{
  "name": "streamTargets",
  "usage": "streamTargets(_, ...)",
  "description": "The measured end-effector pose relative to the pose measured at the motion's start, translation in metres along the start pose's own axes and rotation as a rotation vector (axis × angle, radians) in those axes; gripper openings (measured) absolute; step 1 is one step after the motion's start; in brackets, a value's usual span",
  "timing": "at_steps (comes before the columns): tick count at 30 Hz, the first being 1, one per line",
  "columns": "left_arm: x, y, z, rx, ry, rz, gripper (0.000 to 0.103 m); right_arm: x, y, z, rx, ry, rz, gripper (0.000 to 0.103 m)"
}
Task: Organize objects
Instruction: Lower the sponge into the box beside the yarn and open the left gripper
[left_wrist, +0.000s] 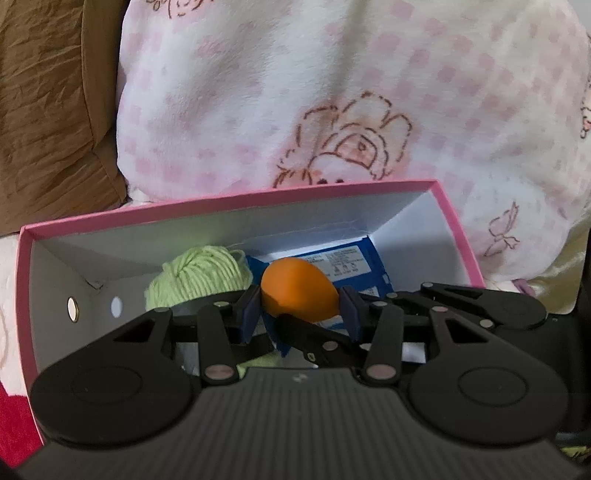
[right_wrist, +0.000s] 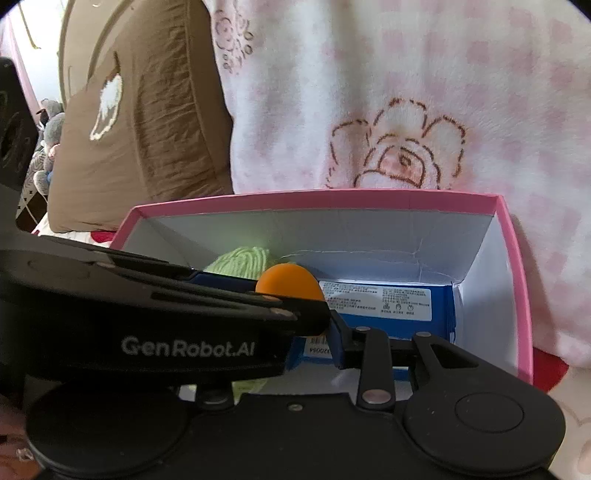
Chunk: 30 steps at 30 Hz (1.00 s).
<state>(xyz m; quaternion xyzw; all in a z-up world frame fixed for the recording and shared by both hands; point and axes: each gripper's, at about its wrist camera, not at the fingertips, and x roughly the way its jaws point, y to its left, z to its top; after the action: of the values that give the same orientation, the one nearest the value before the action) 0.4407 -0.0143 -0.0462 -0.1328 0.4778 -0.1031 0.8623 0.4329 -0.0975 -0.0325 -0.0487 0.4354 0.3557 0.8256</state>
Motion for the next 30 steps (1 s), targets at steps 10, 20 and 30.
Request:
streamTargets(10, 0.013, 0.019, 0.007, -0.115, 0.027, -0.062, 0.04, 0.016, -0.009, 0.006, 0.052, 0.069, -0.015, 0.042)
streamTargets(20, 0.001, 0.012, 0.006, -0.062, -0.013, -0.035, 0.039, 0.011, -0.018, 0.002, 0.12, 0.041, -0.002, 0.035)
streamTargets(30, -0.015, 0.006, 0.008, -0.004, -0.047, 0.02, 0.039, 0.019, -0.004, 0.02, 0.107, 0.034, -0.003, 0.037)
